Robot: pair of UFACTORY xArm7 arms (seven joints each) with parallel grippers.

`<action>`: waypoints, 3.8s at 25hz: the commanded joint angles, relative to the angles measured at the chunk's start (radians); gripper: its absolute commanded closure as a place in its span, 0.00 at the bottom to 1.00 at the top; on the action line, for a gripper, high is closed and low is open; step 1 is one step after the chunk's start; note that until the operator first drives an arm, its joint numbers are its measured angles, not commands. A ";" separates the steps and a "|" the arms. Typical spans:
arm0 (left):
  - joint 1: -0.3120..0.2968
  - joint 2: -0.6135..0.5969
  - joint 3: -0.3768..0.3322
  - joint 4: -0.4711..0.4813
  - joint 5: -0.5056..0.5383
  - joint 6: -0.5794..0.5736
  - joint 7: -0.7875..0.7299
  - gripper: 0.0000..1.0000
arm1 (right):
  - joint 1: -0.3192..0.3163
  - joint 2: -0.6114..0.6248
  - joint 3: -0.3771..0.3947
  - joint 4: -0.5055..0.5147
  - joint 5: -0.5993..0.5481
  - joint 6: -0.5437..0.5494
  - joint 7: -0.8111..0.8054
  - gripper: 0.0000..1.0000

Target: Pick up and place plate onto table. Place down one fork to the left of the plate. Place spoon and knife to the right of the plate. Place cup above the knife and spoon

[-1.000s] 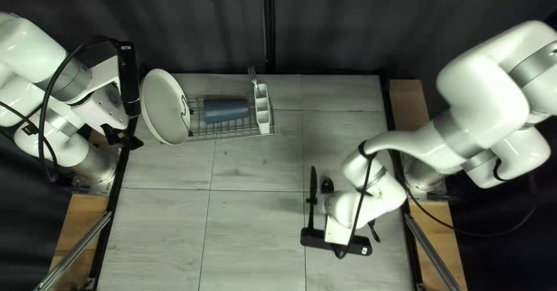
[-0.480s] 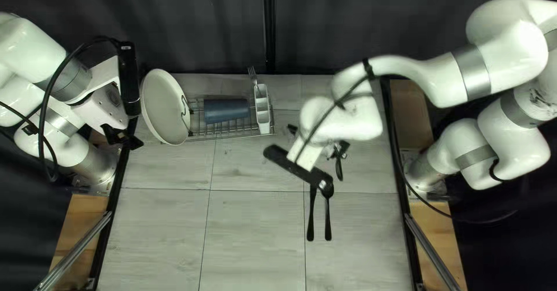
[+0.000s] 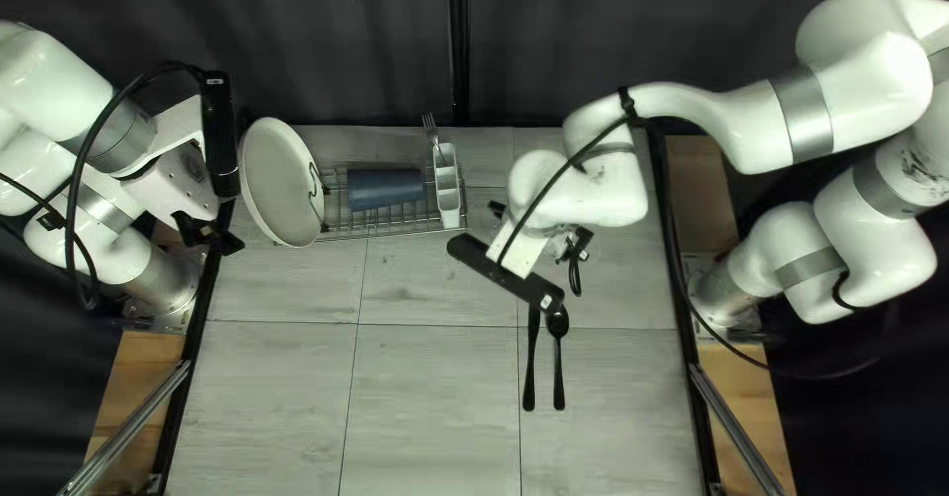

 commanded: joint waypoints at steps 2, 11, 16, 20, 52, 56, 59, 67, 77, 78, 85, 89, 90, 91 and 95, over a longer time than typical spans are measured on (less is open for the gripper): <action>0.000 0.000 0.000 0.000 0.000 0.000 0.000 0.00 | -0.059 -0.041 -0.062 0.050 0.036 0.075 0.019 0.00; 0.000 0.000 0.000 0.000 0.000 0.000 0.000 0.00 | -0.138 -0.158 -0.098 0.042 0.023 0.120 0.104 0.00; 0.000 0.000 0.000 0.000 0.000 0.000 0.000 0.00 | -0.185 -0.241 -0.091 0.062 0.012 0.192 0.182 0.00; 0.000 0.000 0.000 0.000 0.000 0.000 0.000 0.00 | -0.204 -0.282 -0.037 0.092 0.016 0.229 0.302 0.00; 0.052 0.142 0.149 0.244 0.000 0.213 0.077 0.00 | -0.204 -0.288 -0.026 0.087 0.015 0.225 0.321 0.00; 0.071 0.152 0.172 0.252 -0.027 0.220 0.039 0.00 | -0.204 -0.288 -0.026 0.087 0.015 0.225 0.321 0.00; 0.166 0.240 0.137 0.277 -0.063 0.238 -0.216 0.00 | -0.204 -0.288 -0.026 0.087 0.015 0.225 0.321 0.00; 0.303 0.298 0.070 0.242 0.023 0.261 -0.550 0.00 | -0.204 -0.288 -0.026 0.087 0.015 0.225 0.321 0.00; 0.374 0.307 0.143 0.090 0.088 0.209 -0.592 0.00 | -0.204 -0.288 -0.026 0.087 0.015 0.225 0.321 0.00; 0.376 0.312 0.147 0.087 0.087 0.213 -0.594 0.00 | -0.204 -0.288 -0.026 0.087 0.015 0.225 0.321 0.00; 0.395 0.353 0.227 0.011 0.091 0.164 -0.574 0.00 | -0.204 -0.288 -0.026 0.087 0.015 0.225 0.321 0.00; 0.397 0.401 0.285 -0.022 0.097 0.109 -0.555 0.97 | -0.204 -0.288 -0.026 0.087 0.015 0.225 0.321 0.00; 0.395 0.410 0.289 -0.021 0.094 0.106 -0.554 1.00 | -0.204 -0.288 -0.026 0.087 0.015 0.225 0.321 0.00; 0.393 0.413 0.291 -0.018 0.092 0.107 -0.553 1.00 | -0.204 -0.288 -0.026 0.087 0.015 0.225 0.321 0.00; 0.379 0.427 0.255 0.048 0.065 0.172 -0.571 1.00 | -0.204 -0.288 -0.026 0.087 0.015 0.225 0.321 0.00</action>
